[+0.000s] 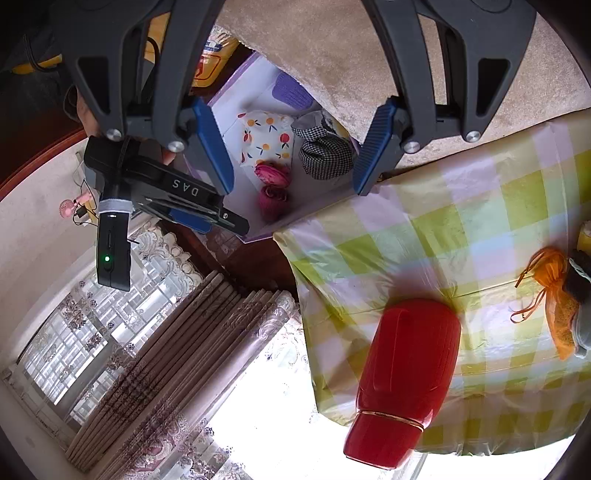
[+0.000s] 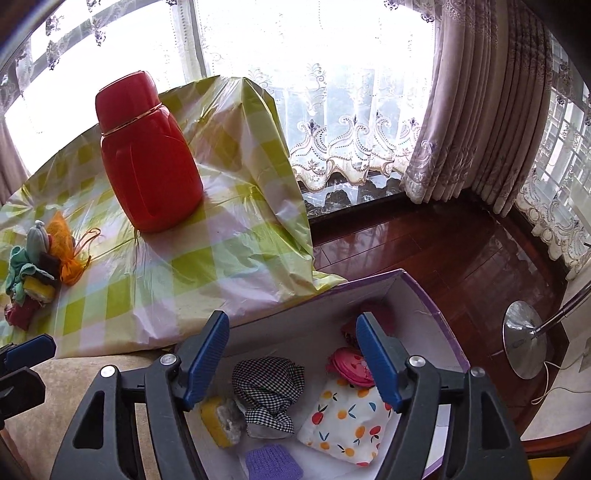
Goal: Organize soft objects
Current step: 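Move both open tools back over the pile on the table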
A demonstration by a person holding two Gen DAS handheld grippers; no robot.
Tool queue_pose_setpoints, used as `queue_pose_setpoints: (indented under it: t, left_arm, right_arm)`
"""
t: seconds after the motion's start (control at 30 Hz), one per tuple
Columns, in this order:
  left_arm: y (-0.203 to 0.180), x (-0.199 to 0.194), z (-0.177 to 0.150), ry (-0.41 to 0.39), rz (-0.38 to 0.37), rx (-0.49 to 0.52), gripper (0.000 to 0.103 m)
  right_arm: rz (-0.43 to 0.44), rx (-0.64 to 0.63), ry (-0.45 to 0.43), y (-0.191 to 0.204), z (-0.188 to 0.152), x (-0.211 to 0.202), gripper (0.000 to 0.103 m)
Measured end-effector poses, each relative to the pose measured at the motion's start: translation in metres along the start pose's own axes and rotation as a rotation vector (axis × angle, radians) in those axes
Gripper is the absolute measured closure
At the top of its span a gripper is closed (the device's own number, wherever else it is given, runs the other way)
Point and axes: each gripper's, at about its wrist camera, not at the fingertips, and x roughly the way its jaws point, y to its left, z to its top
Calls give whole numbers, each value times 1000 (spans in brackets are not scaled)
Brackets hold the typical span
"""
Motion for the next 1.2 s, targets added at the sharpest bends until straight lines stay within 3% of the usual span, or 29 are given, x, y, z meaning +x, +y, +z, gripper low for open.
queue_pose_setpoints:
  t: [0.17,0.37,0.57,0.73,0.9,1.07,1.2]
  left_arm:
    - [29,-55,16,-106,36,-192,34]
    - [45,-176,48,-337,268,-354,34]
    - [24,-261,57,-523,468,-339,21]
    - [39,-282,56,-574,513,-347,18]
    - [52,-277,53,-542,466,-376,18]
    - [51,-284,52,-568,484,-364,18]
    - [59,-290,52,-571,449,-392,18]
  right_arm:
    - [35,-75,-26,32,5,-14,31]
    - [89,-110,-39,66,12,-17,31]
    - [127,-182,-27,110,19,-6,31]
    - [167,-229,-20,144,24,2,31]
    - [198,-271,-28,167,27,2,31]
    - [195,-276,-21,174,29,6,31]
    - [193,-275,-6,178,28,10,31]
